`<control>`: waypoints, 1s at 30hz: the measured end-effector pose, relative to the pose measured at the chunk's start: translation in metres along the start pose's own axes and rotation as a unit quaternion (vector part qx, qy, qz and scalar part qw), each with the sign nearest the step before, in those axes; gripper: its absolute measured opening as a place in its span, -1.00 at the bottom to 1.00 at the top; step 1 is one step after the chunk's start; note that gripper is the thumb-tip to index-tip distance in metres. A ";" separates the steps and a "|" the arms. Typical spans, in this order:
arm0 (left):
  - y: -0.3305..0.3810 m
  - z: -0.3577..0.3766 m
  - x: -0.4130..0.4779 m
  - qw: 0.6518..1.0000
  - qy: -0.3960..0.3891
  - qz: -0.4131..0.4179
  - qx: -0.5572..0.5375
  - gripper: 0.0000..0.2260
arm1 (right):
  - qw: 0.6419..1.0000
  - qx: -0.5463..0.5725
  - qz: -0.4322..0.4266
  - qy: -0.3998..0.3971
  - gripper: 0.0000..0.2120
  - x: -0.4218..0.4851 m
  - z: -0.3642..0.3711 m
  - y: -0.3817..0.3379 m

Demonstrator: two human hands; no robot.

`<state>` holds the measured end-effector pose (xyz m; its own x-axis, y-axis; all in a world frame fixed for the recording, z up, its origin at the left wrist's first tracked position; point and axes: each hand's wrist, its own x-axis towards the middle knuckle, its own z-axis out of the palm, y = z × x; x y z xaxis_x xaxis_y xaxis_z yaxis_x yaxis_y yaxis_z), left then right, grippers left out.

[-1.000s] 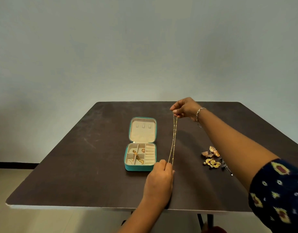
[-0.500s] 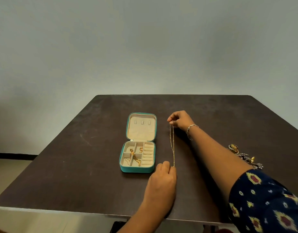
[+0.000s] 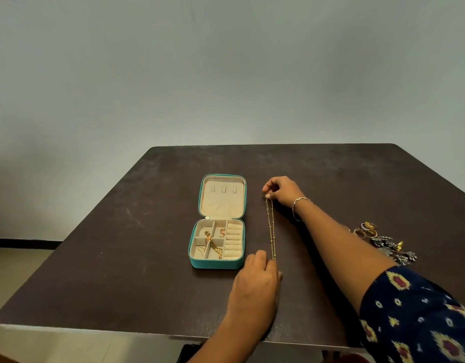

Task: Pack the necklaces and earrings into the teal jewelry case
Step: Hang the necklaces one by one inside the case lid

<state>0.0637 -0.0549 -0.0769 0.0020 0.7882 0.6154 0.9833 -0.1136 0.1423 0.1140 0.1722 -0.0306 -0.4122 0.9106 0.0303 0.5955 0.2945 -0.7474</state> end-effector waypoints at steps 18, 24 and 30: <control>-0.015 -0.028 -0.002 0.975 0.131 -0.057 -0.168 -0.89 | 0.980 0.141 -0.114 0.078 -0.96 -0.084 0.001 -0.045; -0.064 -0.051 0.007 0.947 0.197 -0.186 -0.169 -0.86 | 0.984 0.047 -0.169 -0.017 -0.96 -0.112 0.019 -0.073; -0.097 -0.048 0.008 0.909 0.152 -0.298 -0.250 -0.85 | 0.973 -0.158 -0.152 -0.072 -0.91 -0.122 0.045 -0.093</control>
<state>-0.0401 -0.0665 -0.0490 -0.6280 0.6057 0.4887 0.5884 -0.0416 0.8075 0.0780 0.0207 0.0058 -0.6805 0.7247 0.1080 0.6048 0.6388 -0.4757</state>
